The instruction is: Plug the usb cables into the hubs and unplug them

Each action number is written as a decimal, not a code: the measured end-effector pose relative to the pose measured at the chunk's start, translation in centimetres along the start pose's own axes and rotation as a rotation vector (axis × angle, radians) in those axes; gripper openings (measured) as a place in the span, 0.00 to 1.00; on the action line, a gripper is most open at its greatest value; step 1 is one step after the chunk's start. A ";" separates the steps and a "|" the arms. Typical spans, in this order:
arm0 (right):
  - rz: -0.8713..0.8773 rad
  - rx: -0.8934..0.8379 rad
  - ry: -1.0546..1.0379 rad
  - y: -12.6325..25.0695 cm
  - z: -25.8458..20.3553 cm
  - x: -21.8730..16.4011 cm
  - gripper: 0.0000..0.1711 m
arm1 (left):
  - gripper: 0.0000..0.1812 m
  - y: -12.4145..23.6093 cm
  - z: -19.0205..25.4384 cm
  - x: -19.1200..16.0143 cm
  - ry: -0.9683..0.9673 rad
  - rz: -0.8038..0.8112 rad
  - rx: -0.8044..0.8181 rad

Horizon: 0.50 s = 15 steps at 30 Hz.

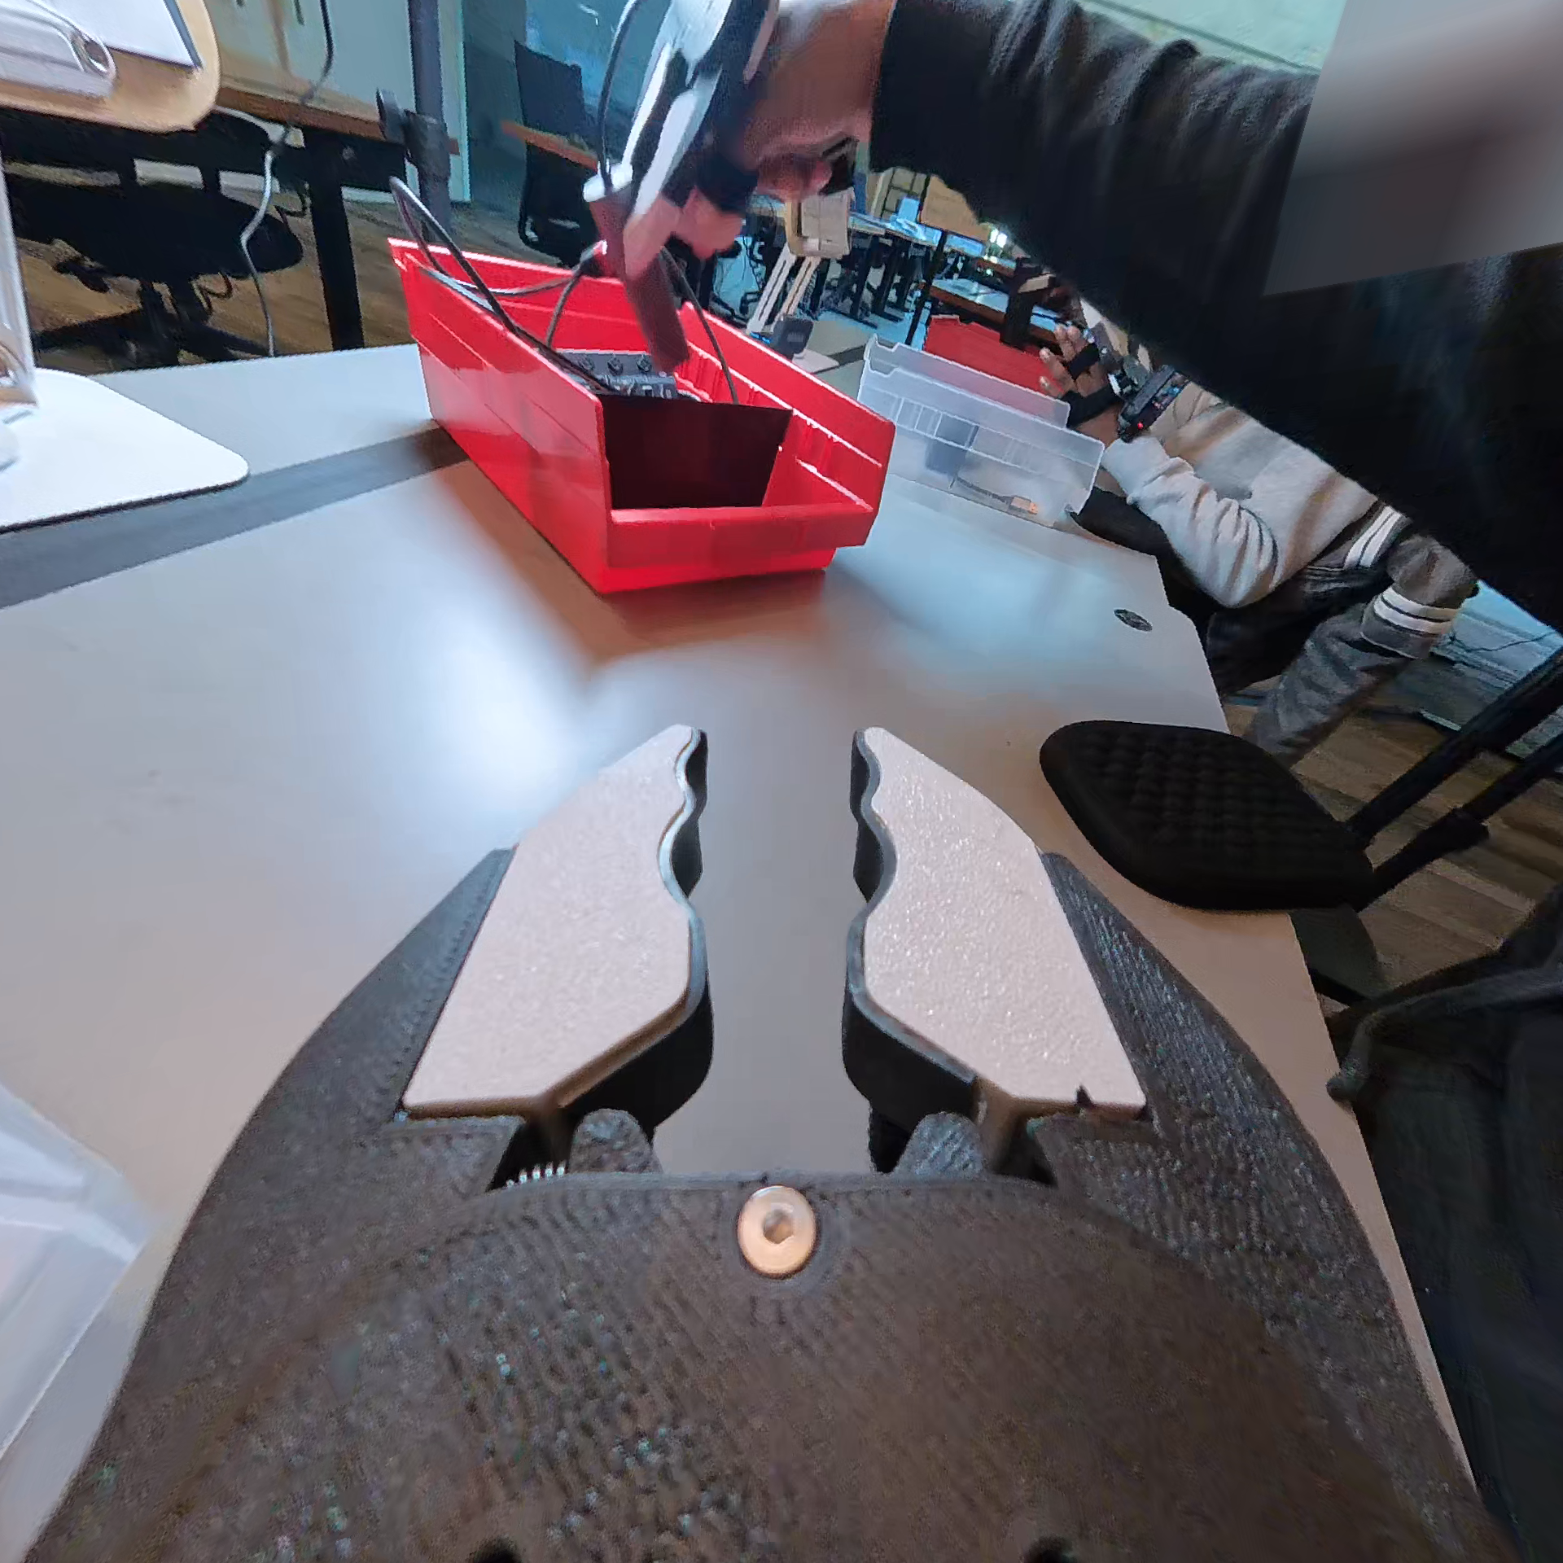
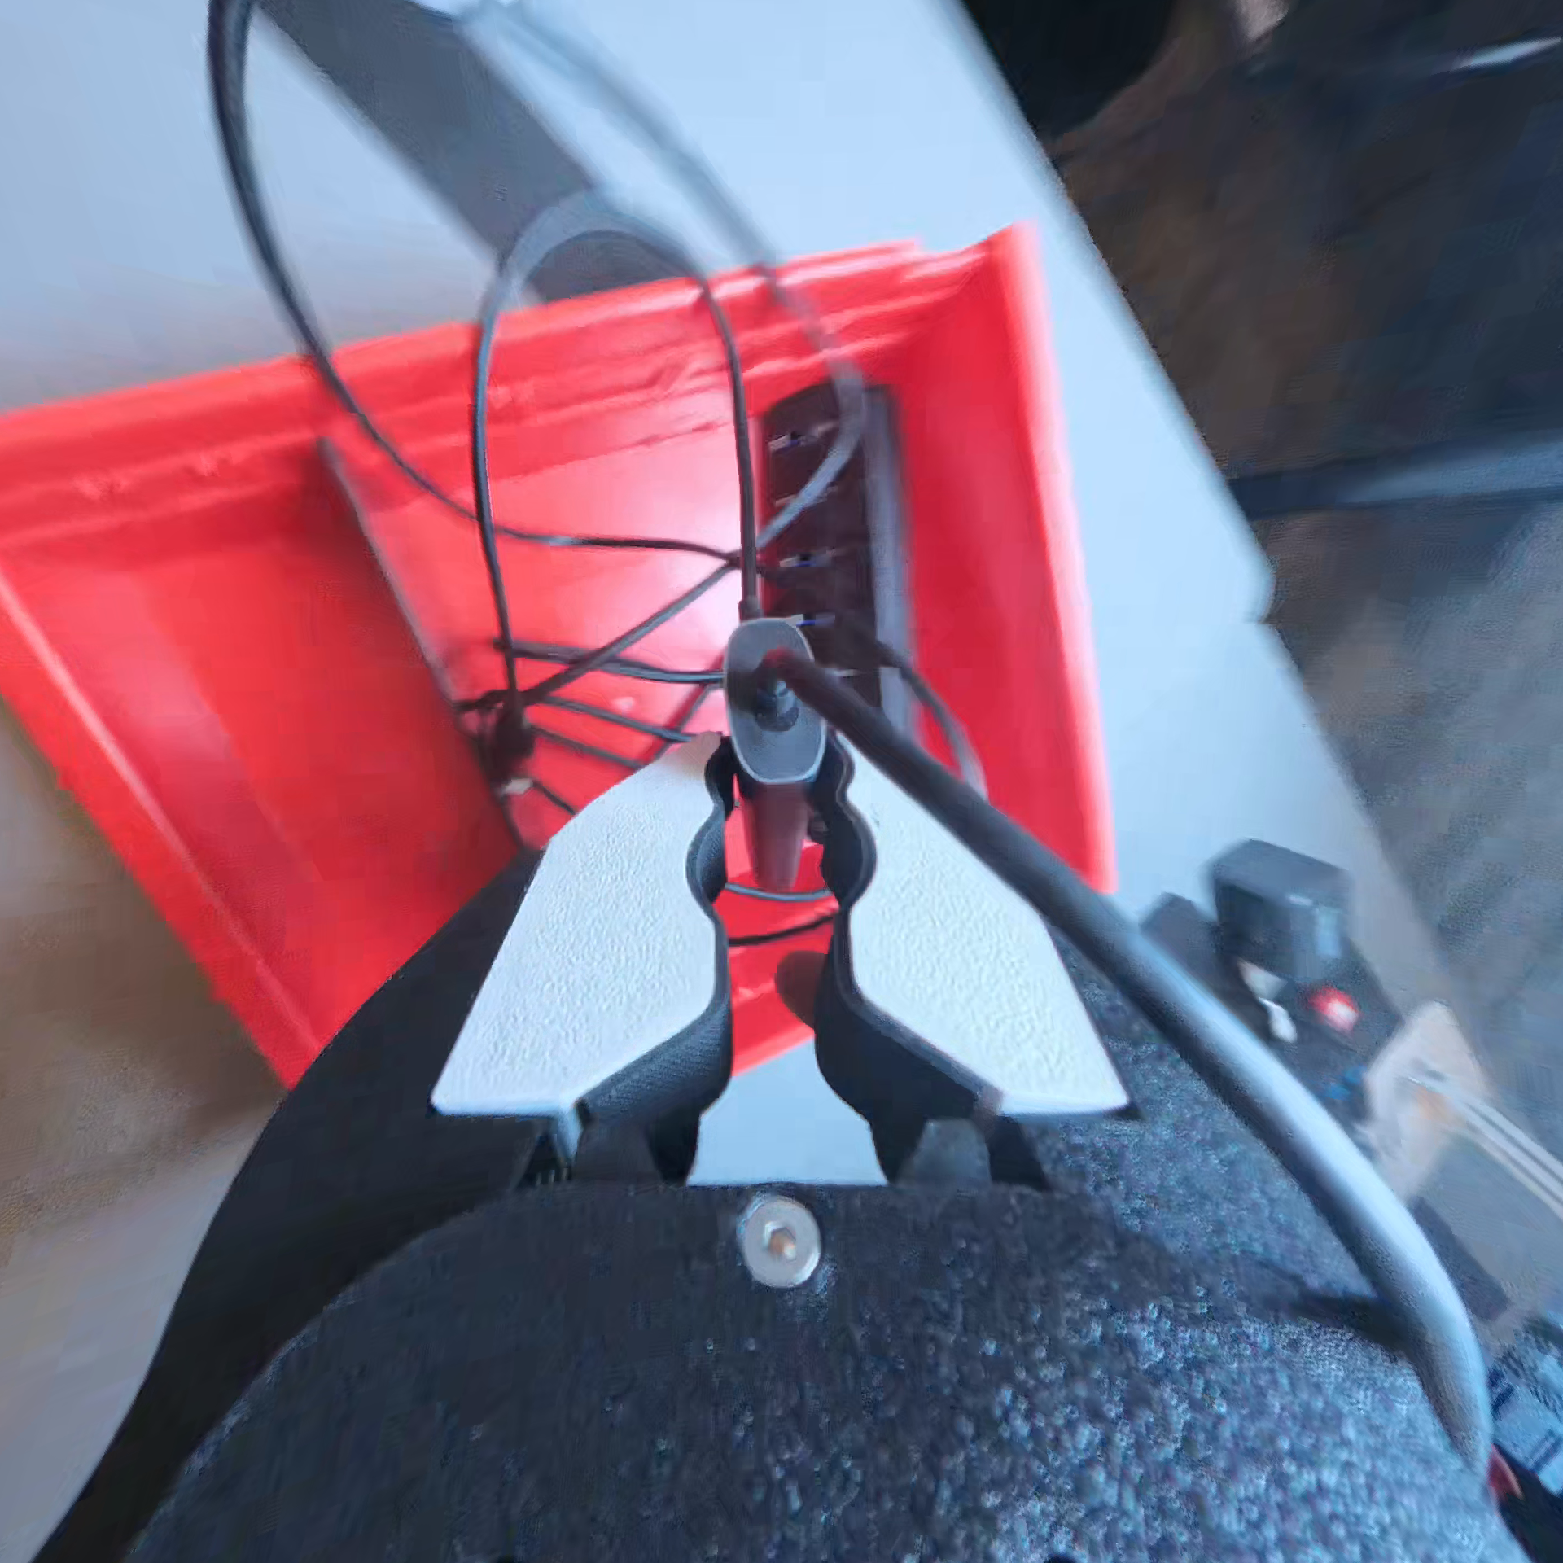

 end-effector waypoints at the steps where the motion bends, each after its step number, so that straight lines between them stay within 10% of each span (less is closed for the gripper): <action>1: -0.052 0.070 0.018 -1.6 -1.5 -0.8 0.10 | 0.18 -0.1 0.1 -0.2 0.000 -0.009 -0.006; 6: -0.152 0.207 -0.050 -3.6 -2.5 -2.2 0.18 | 0.18 -0.3 -0.1 -1.2 -0.050 -0.081 0.017; 15: 0.010 0.264 -0.092 7.7 -0.6 -2.9 0.28 | 0.24 2.4 -2.5 0.0 -0.127 -0.168 0.142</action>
Point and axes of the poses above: each gripper's, where its closed fingertips meet, y back along the fingers, x out of its top, z = x × y across the jaws, the point moved 1 cm from there along y, back along the fingers, and after that the axes turned 8 degrees about -y, right-handed, at the moved point
